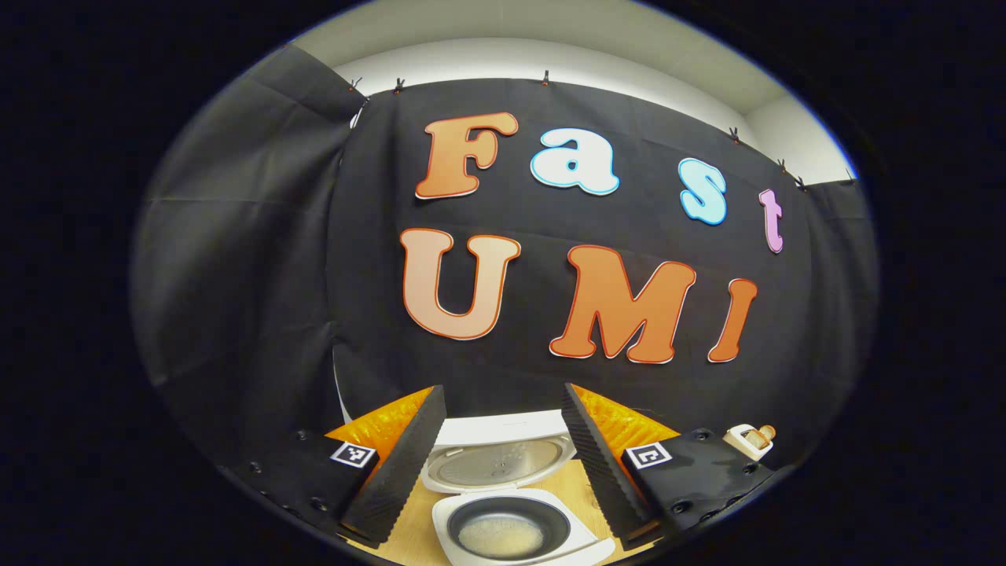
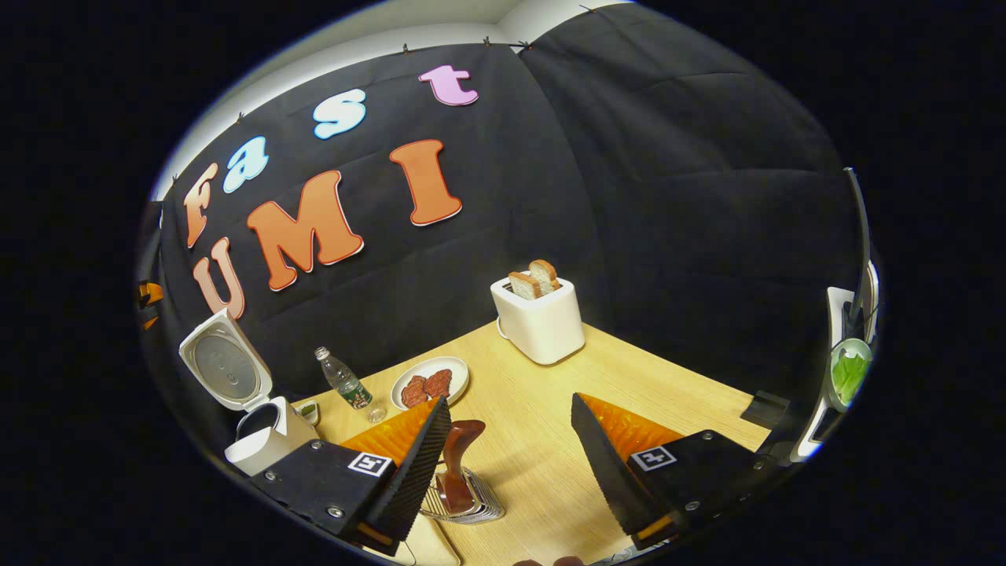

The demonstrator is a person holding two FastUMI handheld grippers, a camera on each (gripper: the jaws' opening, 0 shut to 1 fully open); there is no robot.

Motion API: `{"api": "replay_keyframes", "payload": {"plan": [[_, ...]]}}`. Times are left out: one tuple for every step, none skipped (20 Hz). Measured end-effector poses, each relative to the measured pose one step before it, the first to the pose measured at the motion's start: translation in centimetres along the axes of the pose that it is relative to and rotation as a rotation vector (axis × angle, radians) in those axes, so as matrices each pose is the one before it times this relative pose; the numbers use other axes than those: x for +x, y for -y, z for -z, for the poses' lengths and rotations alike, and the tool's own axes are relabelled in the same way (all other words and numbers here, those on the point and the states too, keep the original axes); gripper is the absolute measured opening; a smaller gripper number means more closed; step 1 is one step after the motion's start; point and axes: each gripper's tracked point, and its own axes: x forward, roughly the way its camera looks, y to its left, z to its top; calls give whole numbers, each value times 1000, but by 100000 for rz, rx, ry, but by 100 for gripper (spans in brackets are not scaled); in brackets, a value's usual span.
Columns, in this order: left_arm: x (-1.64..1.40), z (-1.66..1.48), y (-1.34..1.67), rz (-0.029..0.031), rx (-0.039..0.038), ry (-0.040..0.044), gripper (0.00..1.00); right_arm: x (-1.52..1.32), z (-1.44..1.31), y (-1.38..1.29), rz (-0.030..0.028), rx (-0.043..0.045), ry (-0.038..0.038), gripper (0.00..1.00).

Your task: Close the left gripper, press the button to open the rice cooker; take a wooden spoon from the chopstick holder with the right hand, scoop a spoonful of rice and pour it into the rice cooker, then put the wooden spoon back into the chopstick holder.

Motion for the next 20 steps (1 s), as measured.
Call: {"api": "replay_keyframes", "payload": {"plan": [[1652,116,202,-171,1269,-1424,100,-289,-13,192,1214,258,235,95],[1494,274,42,22,1270,-981,100,-171,-89,123,873,-106,101,95],[1485,422,118,407,720,-1304,100,-141,-220,198,875,-263,303,95],[1424,311,82,-552,1319,-1560,100,-98,-453,113,693,-459,747,95],[1264,338,-206,-1198,1555,-1040,100,-139,-468,163,562,-656,661,95],[1417,619,-24,-384,32,-1685,100,-54,-533,179,542,-598,737,95],[1030,748,172,1109,-1890,-1860,100,-248,-610,177,338,-425,1261,95],[1055,556,53,575,-2655,-2346,100,-117,-704,101,255,-48,1301,95],[640,322,-308,-953,-859,-1402,100,-24,-578,113,642,220,906,95],[838,437,-552,-1122,454,-1075,100,-7,-435,42,399,280,846,95],[655,618,-129,-299,890,-1641,100,-285,-353,92,-35,313,687,95],[483,609,-94,28,136,-1530,100,-214,-319,42,-84,403,295,95],[418,656,-98,289,-1158,-1908,100,-113,-114,131,75,541,215,95],[226,833,-3,471,-2073,-2190,100,-10,-169,141,1,643,228,95],[240,797,73,706,-2489,-2249,100,-157,-116,145,109,523,160,95],[-113,321,-254,-1068,-114,-1625,100,-93,-82,80,-114,152,74,95],[109,107,-358,-1513,1322,88,100,-176,-51,96,145,-327,51,95],[-196,207,142,548,1021,-1344,100,-284,-352,155,569,-703,850,95],[-211,297,294,1069,1135,-1644,100,-205,-525,23,408,-1033,1352,95],[-342,497,267,1656,470,-1768,100,-244,-571,-183,-372,-869,1206,95]]}}
